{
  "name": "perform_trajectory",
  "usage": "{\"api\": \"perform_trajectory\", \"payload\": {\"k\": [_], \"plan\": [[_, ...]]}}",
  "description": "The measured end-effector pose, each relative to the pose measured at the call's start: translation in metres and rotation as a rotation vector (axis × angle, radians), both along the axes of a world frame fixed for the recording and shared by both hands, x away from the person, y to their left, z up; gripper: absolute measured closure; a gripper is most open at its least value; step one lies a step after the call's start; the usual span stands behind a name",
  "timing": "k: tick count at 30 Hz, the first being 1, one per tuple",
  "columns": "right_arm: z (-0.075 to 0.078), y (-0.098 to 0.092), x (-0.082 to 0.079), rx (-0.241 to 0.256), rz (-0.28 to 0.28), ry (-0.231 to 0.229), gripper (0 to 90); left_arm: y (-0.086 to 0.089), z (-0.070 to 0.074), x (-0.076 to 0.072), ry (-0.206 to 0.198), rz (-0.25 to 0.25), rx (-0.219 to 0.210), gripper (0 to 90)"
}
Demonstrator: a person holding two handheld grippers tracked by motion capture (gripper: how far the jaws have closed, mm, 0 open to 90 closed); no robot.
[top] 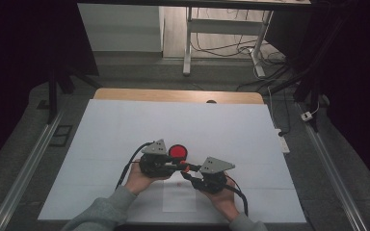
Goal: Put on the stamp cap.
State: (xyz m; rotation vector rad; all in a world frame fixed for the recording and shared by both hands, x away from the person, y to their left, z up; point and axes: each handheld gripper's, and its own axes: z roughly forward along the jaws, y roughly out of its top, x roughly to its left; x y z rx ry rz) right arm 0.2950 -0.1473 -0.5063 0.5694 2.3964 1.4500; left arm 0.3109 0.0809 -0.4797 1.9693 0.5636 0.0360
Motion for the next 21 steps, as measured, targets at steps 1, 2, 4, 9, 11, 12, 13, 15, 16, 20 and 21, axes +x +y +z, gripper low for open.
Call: {"api": "perform_trajectory", "payload": {"k": [1,2,4,9,11,12,13,15,16,20,21], "plan": [[0.0,-0.0001,-0.0001,-0.001,0.0,-0.001,64.5,-0.0001,-0.0001,-0.0001,-0.001,0.001,-0.001,71.8],[-0.0003,0.0001,-0.0001,0.007,-0.001,-0.001,64.5,0.0,-0.0002,-0.0002,-0.005,0.001,0.0,71.8],[0.0,-0.0003,-0.0001,0.003,-0.002,-0.001,64.5,-0.0003,-0.0004,-0.0004,-0.007,0.002,-0.001,71.8],[0.0003,-0.0008,-0.0002,0.002,-0.004,-0.004,64.6,-0.0001,-0.0005,-0.0004,-0.006,0.003,-0.007,71.9],[0.0004,-0.0008,-0.0004,0.006,-0.002,-0.005,64.6,0.0,-0.0005,-0.0005,-0.007,0.003,-0.01,71.8],[0.0005,-0.0008,-0.0005,0.007,-0.002,-0.005,64.6,0.0,-0.0005,-0.0005,-0.008,0.003,-0.013,71.9],[0.0006,-0.0009,-0.0006,0.008,-0.005,-0.006,64.6,0.0,-0.0005,-0.0005,-0.01,0.004,-0.014,71.9],[0.0009,-0.001,-0.0009,0.012,-0.007,-0.005,64.6,0.0003,-0.0005,-0.0005,-0.008,0.004,-0.019,71.9],[0.0011,-0.001,-0.0011,0.013,-0.008,-0.005,64.6,0.0004,-0.0007,-0.0004,-0.007,0.004,-0.022,71.9],[0.0014,-0.0011,-0.0015,0.013,-0.011,-0.006,64.7,0.0005,-0.0009,-0.0004,-0.008,0.003,-0.024,71.9],[0.0014,-0.0011,-0.0016,0.014,-0.012,-0.006,64.7,0.0005,-0.0009,-0.0005,-0.008,0.003,-0.025,72.0]]}}
